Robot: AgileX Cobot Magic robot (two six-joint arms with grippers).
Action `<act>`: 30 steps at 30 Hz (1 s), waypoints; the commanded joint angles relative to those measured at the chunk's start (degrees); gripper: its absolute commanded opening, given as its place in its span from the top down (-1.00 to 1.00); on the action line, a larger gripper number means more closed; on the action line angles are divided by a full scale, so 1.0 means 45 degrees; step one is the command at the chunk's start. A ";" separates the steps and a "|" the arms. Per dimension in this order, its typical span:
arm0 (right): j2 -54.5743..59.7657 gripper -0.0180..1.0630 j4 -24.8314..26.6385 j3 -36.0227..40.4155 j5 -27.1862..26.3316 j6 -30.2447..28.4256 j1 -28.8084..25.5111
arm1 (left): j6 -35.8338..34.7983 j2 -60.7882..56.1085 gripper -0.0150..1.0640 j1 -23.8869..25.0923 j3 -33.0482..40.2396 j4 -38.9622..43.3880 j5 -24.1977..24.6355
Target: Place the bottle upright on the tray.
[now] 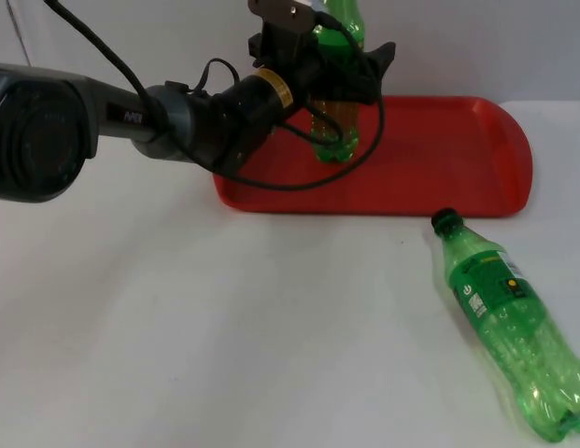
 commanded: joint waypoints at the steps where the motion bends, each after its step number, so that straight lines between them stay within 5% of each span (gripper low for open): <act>1: -0.0048 -0.98 0.0039 0.0085 -0.0035 -0.0023 -0.0060 | -0.0060 -0.0097 -0.98 -0.0060 -0.0045 0.0092 -0.0111; 13: -0.0048 -0.98 0.0039 0.0085 -0.0035 -0.0023 -0.0060 | -0.0087 -0.0580 -0.98 -0.0060 -0.0045 0.0412 0.0231; 17: -0.0048 -0.98 0.0039 0.0085 -0.0035 -0.0023 -0.0060 | -0.0657 -0.0756 -0.98 0.0028 -0.0045 0.0454 0.1506; 30: -0.0048 -0.98 0.0039 0.0085 -0.0035 -0.0023 -0.0060 | -0.3118 -0.0891 -0.98 0.0191 -0.0045 0.2906 0.1669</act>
